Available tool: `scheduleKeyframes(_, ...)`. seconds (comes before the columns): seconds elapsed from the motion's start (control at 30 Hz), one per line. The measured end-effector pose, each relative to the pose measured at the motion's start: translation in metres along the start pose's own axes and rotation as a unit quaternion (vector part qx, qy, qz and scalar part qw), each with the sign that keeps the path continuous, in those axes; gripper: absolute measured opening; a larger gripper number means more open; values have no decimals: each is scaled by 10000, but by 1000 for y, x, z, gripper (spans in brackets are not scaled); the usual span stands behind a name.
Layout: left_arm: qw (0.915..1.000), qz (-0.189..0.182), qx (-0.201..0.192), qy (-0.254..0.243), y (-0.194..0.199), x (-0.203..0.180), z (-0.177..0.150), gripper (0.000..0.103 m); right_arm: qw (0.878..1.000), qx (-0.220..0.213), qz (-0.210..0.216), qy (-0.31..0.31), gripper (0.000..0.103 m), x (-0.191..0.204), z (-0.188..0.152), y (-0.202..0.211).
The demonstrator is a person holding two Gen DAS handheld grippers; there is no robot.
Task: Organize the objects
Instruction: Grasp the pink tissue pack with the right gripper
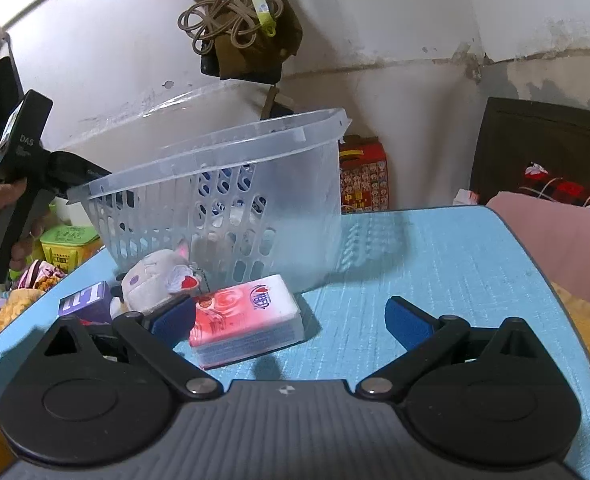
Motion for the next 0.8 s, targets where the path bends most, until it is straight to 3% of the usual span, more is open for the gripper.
scheduleKeyframes(0.2, 10000, -32, -1, 25, -1, 2, 0, 29, 9999, 19, 127, 70, 103, 3, -1, 2)
scheduleKeyframes(0.43, 10000, -31, -2, 59, -1, 1, 0, 29, 9943, 556, 96, 906, 103, 31, -8, -18)
scheduleKeyframes(0.53, 10000, -55, -5, 55, -1, 1, 0, 29, 9910, 898, 187, 971, 103, 39, -13, -33)
scheduleKeyframes(0.67, 10000, -69, -30, -5, 0, 1, 0, 29, 9904, 1027, 68, 919, 103, 39, -12, -47)
scheduleKeyframes(0.8, 9999, -90, -44, 2, 0, 1, -1, 29, 9903, 1203, -50, 698, 90, 32, -13, -54)
Point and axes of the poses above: each gripper's, at about its wrist camera, not at the fingertips, and y roughly against the way its jaws point, x to its left, z to its top, the point moved 8 cm from there along -y, roughly the way its jaws point, and after that the axes turned 7 degrees about -y, right-handed, at the moved point
